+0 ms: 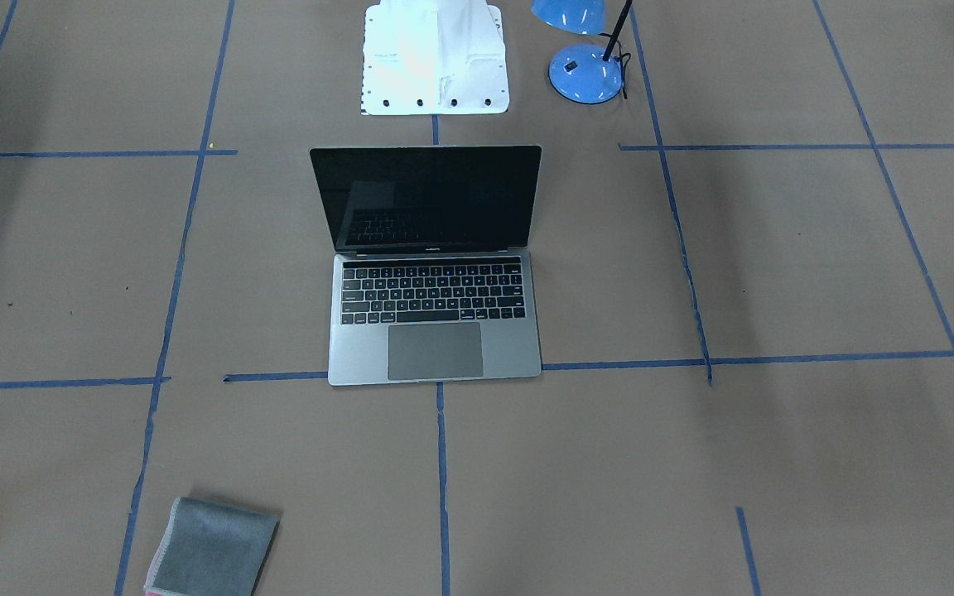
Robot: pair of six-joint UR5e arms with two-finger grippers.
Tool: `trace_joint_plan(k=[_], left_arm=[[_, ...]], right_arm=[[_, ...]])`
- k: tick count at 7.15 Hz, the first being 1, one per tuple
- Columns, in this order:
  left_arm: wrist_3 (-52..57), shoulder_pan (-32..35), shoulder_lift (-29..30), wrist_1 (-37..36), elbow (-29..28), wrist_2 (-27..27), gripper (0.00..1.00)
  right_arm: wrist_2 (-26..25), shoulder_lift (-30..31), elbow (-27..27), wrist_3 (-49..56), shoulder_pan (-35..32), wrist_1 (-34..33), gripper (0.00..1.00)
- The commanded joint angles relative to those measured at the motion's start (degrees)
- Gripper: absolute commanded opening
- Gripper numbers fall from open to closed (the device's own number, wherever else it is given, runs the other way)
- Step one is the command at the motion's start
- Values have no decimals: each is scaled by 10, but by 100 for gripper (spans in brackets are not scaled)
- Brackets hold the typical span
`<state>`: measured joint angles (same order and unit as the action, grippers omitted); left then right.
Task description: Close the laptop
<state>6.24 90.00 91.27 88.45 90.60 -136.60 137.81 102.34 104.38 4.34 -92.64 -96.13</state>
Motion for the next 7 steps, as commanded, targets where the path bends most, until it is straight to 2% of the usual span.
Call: trace_joint_plan(k=[1,2,4,5,6,7], left_arm=[[-6,0,1,-1,9,-15,100],[-9,0,3,-5,25,-41,100],[-117,-6,3,-24,129,-40,100],[-160,-17,4,-56,188,-41,100],[-198,-47,3,-84,253,-41,100],[-286,-95,5,-93,319,-41,100]], right_arm=[[-1,-7,4,0,1,1,100],[0,-16,4,-1,0,0,100],[3,-42,6,-3,0,-3,100],[8,-41,7,-2,0,-2,100],[26,-41,16,-2,0,-1,100],[72,-40,23,-3,0,0,99]])
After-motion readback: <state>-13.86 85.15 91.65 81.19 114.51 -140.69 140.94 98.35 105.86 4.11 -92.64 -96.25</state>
